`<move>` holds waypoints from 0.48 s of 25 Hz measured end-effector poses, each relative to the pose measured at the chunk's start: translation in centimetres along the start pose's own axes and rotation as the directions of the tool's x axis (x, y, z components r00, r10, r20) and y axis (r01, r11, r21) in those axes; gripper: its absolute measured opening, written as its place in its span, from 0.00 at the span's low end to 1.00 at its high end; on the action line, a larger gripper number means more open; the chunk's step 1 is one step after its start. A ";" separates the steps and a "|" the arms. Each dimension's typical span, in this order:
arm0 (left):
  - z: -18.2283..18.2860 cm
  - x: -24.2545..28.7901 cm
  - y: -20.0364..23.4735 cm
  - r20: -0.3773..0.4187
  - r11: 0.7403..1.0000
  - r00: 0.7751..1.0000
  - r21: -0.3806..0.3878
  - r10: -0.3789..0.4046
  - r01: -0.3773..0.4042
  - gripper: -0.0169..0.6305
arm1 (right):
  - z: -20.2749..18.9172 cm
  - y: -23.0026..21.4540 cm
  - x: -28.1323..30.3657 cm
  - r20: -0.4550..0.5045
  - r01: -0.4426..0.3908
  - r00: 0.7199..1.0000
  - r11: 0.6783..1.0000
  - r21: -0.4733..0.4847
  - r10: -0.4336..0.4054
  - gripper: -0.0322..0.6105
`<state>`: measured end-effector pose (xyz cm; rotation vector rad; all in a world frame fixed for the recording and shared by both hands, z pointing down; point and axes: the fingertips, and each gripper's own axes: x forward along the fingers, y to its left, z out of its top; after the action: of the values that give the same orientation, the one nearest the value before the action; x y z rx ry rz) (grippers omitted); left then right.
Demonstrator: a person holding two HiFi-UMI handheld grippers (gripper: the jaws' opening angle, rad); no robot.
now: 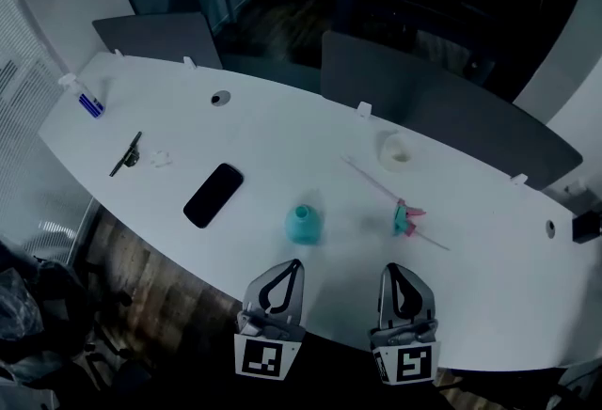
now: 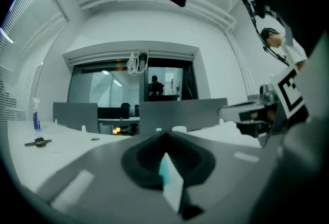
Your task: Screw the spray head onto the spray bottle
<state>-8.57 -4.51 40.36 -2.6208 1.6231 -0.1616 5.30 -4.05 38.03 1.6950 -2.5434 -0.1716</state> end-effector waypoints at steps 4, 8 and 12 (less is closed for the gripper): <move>-2.3 0.8 1.2 -0.050 0.996 0.999 -0.088 -0.002 -0.003 0.03 | -0.5 0.2 0.6 -0.029 -0.009 1.000 1.000 0.013 0.010 0.06; -6.6 2.9 2.0 -0.152 0.984 0.988 -0.177 -0.034 0.007 0.64 | -0.3 -0.3 0.8 -0.048 -0.045 0.998 0.999 -0.009 0.044 0.06; -9.6 6.3 2.2 -0.221 0.978 0.971 -0.205 -0.088 0.042 0.77 | 0.2 -1.2 0.7 -0.054 -0.063 0.997 0.998 -0.017 0.062 0.06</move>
<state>-8.88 -11.10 50.07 -2.9036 1.7018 -0.3334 6.10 -5.16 37.71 1.5898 -2.5442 -0.1436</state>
